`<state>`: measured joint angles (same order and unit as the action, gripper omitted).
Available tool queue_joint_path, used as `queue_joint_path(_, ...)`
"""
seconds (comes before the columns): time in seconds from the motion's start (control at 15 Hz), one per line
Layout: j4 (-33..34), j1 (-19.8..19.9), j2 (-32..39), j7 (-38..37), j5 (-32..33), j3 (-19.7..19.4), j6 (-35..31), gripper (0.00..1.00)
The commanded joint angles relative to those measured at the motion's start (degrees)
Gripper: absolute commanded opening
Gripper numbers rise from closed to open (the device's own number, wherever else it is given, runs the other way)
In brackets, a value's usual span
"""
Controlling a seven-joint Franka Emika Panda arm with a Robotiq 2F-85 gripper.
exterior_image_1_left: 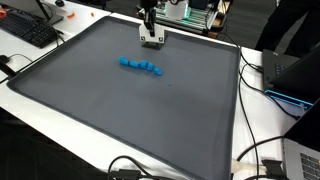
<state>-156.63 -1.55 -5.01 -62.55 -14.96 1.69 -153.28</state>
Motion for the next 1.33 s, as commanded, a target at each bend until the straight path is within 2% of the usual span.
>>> queue_joint_path(0.0, -1.7, 0.1, -0.1, -1.1, -1.7, 0.6, -2.8, 0.01)
queue_joint_path(0.73, -0.9, -0.3, 2.3, 0.2, -7.4, 0.3, -4.6, 0.01)
queue_joint_path(1.27, -1.0, -0.4, 3.3, 0.2, -8.0, 0.4, -5.8, 0.01)
